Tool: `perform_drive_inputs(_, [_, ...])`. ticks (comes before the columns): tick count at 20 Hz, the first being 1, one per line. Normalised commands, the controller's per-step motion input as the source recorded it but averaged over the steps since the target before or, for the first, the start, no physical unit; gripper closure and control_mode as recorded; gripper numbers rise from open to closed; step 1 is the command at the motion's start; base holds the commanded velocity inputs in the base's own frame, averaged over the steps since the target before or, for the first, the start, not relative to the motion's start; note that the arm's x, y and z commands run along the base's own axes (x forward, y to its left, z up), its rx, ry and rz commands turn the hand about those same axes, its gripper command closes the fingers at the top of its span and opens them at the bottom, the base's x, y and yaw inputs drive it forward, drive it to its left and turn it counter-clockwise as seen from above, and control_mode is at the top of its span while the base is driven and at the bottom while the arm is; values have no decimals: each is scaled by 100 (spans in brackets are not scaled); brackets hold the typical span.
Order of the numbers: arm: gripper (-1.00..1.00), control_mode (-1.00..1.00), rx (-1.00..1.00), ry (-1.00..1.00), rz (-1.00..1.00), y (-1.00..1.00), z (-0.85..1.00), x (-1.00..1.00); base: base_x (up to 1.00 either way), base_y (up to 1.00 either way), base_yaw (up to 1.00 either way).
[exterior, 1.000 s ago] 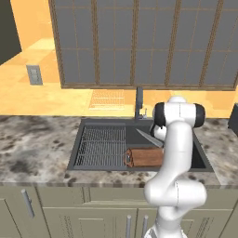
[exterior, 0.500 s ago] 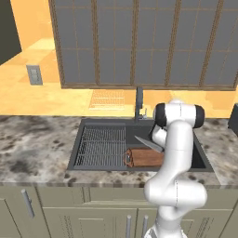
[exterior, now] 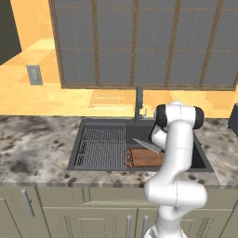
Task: Move the cutting board and knife to the sink. Then move spray from the cabinet to the counter.
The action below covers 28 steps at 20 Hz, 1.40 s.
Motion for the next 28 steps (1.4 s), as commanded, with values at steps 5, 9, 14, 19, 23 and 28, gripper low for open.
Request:
perform_drive_inputs(5, [-100,-100,0,0,4,10,-29,0,0,0,0])
perform_drive_inputs(9, [-100,-100,0,0,4,10,-14,-3,0,0,0])
perform_drive_inputs(14, [-100,-100,0,0,3,5,2,-18,0,0,0])
perform_drive_inputs(19, [-100,-100,0,0,0,0,35,-24,0,0,0])
perform_drive_inputs(23, [-100,-100,0,0,-1,0,47,-38,0,0,0])
perform_drive_inputs(28, [-100,-100,0,0,-9,0,53,-34,0,0,0])
